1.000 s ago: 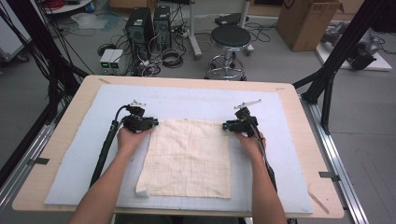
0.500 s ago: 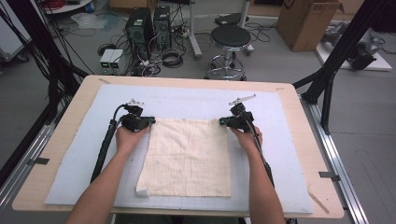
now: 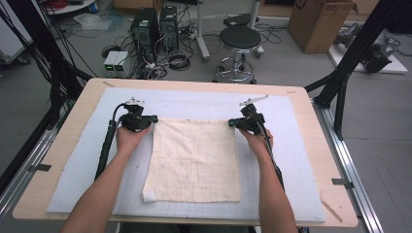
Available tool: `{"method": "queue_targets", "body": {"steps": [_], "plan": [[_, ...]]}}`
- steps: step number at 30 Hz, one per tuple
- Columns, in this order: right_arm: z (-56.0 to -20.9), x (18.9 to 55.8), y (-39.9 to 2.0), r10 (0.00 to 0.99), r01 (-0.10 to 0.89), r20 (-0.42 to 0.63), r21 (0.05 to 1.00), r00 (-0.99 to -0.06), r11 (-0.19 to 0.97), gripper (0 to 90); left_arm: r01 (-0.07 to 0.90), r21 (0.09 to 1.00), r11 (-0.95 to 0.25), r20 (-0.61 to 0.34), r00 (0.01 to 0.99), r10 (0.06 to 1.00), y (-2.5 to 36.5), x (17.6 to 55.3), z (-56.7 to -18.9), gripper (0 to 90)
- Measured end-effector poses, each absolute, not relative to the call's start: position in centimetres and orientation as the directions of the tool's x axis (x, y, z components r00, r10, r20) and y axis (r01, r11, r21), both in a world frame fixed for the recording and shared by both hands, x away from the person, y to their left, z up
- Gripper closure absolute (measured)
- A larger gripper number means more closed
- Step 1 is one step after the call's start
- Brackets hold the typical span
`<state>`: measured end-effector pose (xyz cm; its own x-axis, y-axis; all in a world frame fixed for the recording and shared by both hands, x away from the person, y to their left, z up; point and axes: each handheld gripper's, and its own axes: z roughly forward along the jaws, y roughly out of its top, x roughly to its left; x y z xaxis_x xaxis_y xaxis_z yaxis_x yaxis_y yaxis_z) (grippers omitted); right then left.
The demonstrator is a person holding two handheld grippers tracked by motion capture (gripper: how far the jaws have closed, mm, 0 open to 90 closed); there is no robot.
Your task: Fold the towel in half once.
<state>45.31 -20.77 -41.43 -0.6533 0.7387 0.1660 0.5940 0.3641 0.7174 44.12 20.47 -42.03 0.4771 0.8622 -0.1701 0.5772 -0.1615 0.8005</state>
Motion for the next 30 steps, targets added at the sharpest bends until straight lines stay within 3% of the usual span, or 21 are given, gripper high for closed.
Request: {"method": "queue_targets", "body": {"steps": [14, 30], "plan": [[-38.5, 45.8, -20.4, 0.737, 0.553, 0.176, 0.776, -0.653, 0.305, 86.2, 0.516, 0.839, -0.171, -0.123, 0.487, 0.865, 21.1, 45.3, -37.6, 87.7], [-38.5, 45.3, -21.0, 0.719, 0.582, 0.232, 0.761, -0.655, 0.285, 86.1, 0.540, 0.826, -0.161, -0.173, 0.515, 0.839, 21.5, 44.0, -39.4, 87.7]]}}
